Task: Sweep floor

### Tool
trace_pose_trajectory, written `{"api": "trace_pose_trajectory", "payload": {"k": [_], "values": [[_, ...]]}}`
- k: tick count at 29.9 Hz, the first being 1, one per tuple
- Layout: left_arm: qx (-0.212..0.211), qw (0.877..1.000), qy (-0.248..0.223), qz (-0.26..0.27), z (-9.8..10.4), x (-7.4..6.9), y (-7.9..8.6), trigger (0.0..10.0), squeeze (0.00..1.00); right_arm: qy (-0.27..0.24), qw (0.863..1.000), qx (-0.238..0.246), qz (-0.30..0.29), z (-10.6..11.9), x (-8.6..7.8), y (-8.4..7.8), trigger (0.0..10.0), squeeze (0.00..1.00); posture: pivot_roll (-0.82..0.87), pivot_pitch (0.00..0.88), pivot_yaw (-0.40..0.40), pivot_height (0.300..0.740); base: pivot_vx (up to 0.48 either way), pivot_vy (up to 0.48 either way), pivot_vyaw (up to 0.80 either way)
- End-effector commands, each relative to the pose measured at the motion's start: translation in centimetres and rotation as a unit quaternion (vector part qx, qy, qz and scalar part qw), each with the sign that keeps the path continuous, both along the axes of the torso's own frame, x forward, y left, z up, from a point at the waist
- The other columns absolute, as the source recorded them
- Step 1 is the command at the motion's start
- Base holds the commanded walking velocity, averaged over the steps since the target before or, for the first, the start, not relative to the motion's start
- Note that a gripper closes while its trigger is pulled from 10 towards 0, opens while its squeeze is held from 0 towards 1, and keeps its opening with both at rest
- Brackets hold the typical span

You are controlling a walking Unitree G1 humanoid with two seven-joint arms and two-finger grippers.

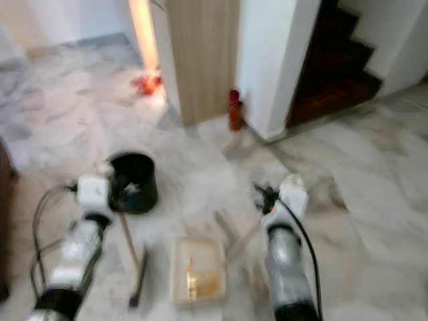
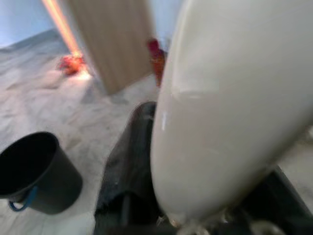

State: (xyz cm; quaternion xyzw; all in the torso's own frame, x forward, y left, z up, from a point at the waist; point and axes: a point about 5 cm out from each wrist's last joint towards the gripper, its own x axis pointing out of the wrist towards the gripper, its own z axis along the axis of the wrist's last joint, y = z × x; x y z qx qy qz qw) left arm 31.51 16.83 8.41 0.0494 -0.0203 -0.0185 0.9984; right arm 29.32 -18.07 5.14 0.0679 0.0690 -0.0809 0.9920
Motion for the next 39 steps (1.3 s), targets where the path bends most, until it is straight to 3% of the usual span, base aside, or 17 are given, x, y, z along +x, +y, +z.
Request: {"api": "trace_pose_trajectory", "payload": {"k": [1, 9, 15, 29, 39], "values": [[0.008, 1.0, -0.02, 0.018, 0.8, 0.1, 1.3, 10.0, 0.0, -0.033, 0.999, 0.003, 0.016, 1.5, 0.9, 0.9, 10.0, 0.0, -0.02, 0.0, -0.025, 0.74, 0.398, 0.0, 0.8], [0.01, 1.0, -0.021, 0.021, 0.9, 0.1, 1.4, 10.0, 0.0, -0.031, 0.999, 0.005, 0.036, 1.4, 0.9, 1.2, 10.0, 0.0, -0.02, 0.0, -0.024, 0.74, 0.396, 0.0, 0.77], [0.011, 1.0, -0.021, 0.02, 1.0, 0.2, 1.4, 10.0, 0.0, -0.029, 0.999, 0.008, 0.037, 1.4, 0.9, 1.3, 10.0, 0.0, -0.02, 0.0, -0.025, 0.74, 0.334, 0.0, 0.16], [0.012, 1.0, -0.02, 0.02, 0.8, 0.1, 1.5, 10.0, 0.0, -0.033, 0.999, 0.012, 0.038, 1.7, 1.1, 1.1, 10.0, 0.0, -0.02, 0.0, -0.023, 0.74, 0.0, 0.0, 0.0], [0.014, 1.0, -0.019, 0.019, 0.8, 0.1, 1.4, 10.0, 0.0, -0.052, 0.995, 0.002, 0.089, 3.2, 0.9, 0.9, 10.0, 0.0, -0.02, 0.0, -0.021, 0.74, 0.0, 0.0, 0.0]]}}
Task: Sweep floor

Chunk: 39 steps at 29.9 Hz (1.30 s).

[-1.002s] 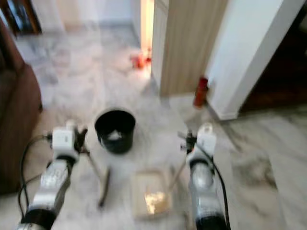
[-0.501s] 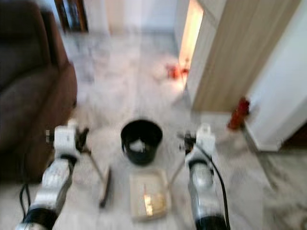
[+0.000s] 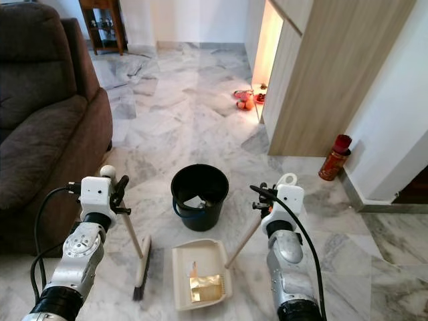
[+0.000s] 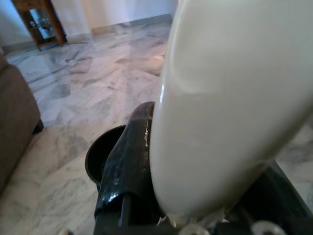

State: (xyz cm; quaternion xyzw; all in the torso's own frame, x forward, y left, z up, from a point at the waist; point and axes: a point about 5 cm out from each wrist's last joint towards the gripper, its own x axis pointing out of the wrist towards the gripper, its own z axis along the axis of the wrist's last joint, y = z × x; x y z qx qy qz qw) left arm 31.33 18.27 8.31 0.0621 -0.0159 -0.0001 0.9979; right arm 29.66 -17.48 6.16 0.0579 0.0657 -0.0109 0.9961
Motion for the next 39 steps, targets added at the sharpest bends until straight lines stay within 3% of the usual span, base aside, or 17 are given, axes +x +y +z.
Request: {"api": "trace_pose_trajectory", "payload": {"k": [1, 10, 12, 18, 23, 25, 39], "values": [[0.002, 1.0, -0.022, 0.0, 0.9, 0.3, 0.0, 10.0, 0.0, -0.046, 0.999, 0.013, 0.019, 2.3, 0.5, 0.3, 10.0, 0.0, -0.02, 0.0, -0.021, 0.74, 0.0, 0.0, 0.0], [0.002, 1.0, -0.02, -0.003, 0.8, 0.2, -0.1, 10.0, 0.0, -0.068, 0.995, 0.019, 0.064, 4.6, -0.3, 0.6, 10.0, 0.0, -0.03, 0.0, -0.02, 0.74, 0.0, 0.0, 0.0], [0.003, 1.0, -0.018, -0.003, 0.7, 0.2, -0.1, 10.0, 0.0, -0.065, 0.992, 0.0, 0.107, 5.1, -1.0, 1.2, 10.0, 0.0, -0.03, 0.0, -0.02, 0.74, 0.0, 0.0, 0.0], [0.01, 1.0, -0.018, -0.009, 0.6, 0.1, -0.2, 10.0, 0.0, -0.066, 0.991, -0.004, 0.117, 6.2, -1.7, 0.9, 10.0, 0.0, -0.03, 0.0, -0.02, 0.74, 0.0, 0.0, 0.0], [0.011, 1.0, -0.018, -0.008, 0.6, 0.1, -0.2, 10.0, 0.0, -0.086, 0.99, -0.015, 0.109, 7.9, -1.9, 0.3, 10.0, 0.0, -0.03, 0.0, -0.018, 0.74, 0.0, 0.0, 0.0], [0.012, 1.0, -0.017, -0.008, 0.6, 0.1, -0.1, 10.0, 0.0, -0.116, 0.989, 0.009, 0.093, 9.8, -1.8, 0.1, 10.0, 0.0, -0.04, 0.0, -0.016, 0.74, 0.0, 0.0, 0.0], [0.01, 1.0, -0.02, -0.01, 0.8, 0.3, -0.2, 10.0, 0.0, -0.196, 0.978, 0.061, 0.037, 14.3, -1.0, -0.4, 10.0, 0.0, -0.03, 0.0, -0.015, 0.74, 0.0, 0.0, 0.0]]}}
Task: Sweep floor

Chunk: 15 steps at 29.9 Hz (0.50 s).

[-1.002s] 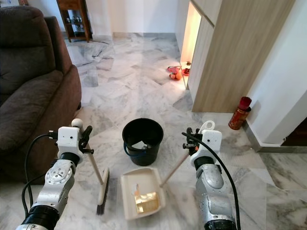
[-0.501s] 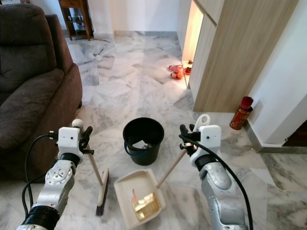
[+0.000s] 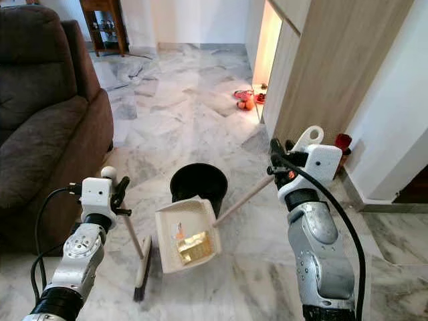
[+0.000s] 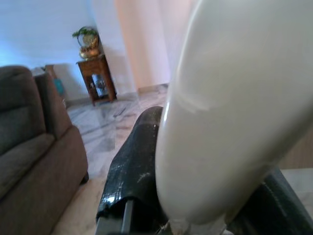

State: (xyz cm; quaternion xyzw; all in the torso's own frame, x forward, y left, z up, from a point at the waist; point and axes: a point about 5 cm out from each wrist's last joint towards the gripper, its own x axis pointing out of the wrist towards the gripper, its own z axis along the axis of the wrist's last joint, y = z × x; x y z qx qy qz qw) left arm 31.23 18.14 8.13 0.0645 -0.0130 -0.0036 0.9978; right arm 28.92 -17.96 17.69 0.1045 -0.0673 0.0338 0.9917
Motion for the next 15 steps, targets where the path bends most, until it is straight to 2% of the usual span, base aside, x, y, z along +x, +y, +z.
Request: {"api": "trace_pose_trajectory", "payload": {"k": [1, 6, 10, 15], "values": [[0.008, 1.0, -0.024, -0.007, 1.0, 0.4, -0.1, 10.0, 0.0, -0.066, 0.998, 0.019, 0.002, 3.1, -0.2, 0.0, 10.0, 0.0, -0.03, 0.0, -0.015, 0.74, 0.0, 0.0, 0.0], [0.007, 1.0, -0.026, -0.007, 1.0, 0.4, -0.1, 10.0, 0.0, -0.078, 0.997, 0.027, -0.007, 3.9, -0.1, -0.2, 10.0, 0.0, -0.03, 0.0, -0.016, 0.74, 0.0, 0.0, 0.0], [0.005, 1.0, -0.028, -0.007, 1.1, 0.4, -0.2, 10.0, 0.0, -0.094, 0.994, 0.032, -0.039, 4.5, 0.2, -0.7, 10.0, 0.0, -0.03, 0.0, -0.014, 0.74, 0.0, 0.0, 0.0], [0.004, 0.999, -0.031, -0.006, 1.2, 0.5, -0.2, 10.0, 0.0, -0.101, 0.991, 0.037, -0.073, 4.3, 0.8, -0.6, 10.0, 0.0, -0.02, 0.0, -0.011, 0.74, 0.0, 0.0, 0.0]]}}
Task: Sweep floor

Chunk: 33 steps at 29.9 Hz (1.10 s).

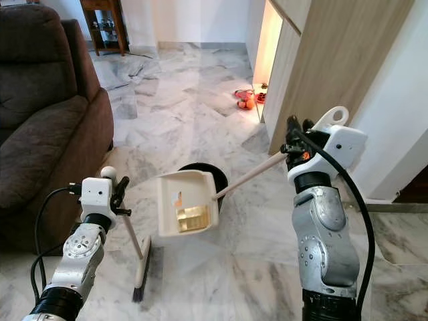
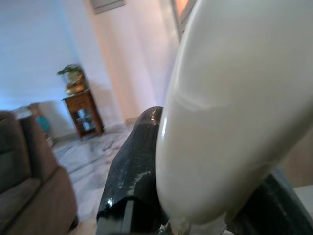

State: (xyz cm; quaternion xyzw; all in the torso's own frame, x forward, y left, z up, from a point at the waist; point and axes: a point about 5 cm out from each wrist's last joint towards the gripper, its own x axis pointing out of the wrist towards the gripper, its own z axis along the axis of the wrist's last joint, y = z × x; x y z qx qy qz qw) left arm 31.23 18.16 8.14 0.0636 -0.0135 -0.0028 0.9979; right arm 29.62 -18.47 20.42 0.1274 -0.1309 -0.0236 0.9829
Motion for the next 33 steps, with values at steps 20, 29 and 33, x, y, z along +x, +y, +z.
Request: {"api": "trace_pose_trajectory", "payload": {"k": [20, 29, 33], "values": [[0.011, 0.999, -0.038, 0.009, 1.2, 0.1, 0.5, 10.0, 0.0, -0.076, 0.997, 0.012, -0.029, 2.6, 0.9, 0.8, 10.0, 0.0, -0.01, 0.0, -0.011, 0.74, 0.179, 0.0, 0.0], [0.011, 0.999, -0.041, 0.011, 1.3, 0.1, 0.5, 10.0, 0.0, -0.079, 0.997, 0.005, -0.026, 2.4, 1.0, 1.2, 10.0, 0.0, -0.01, 0.0, -0.012, 0.74, 0.293, 0.0, 0.0], [0.011, 0.999, -0.041, 0.014, 1.3, 0.1, 0.6, 10.0, 0.0, -0.084, 0.996, 0.0, -0.022, 2.5, 1.1, 1.4, 10.0, 0.0, -0.01, 0.0, -0.013, 0.74, 0.296, 0.0, 0.25]]}}
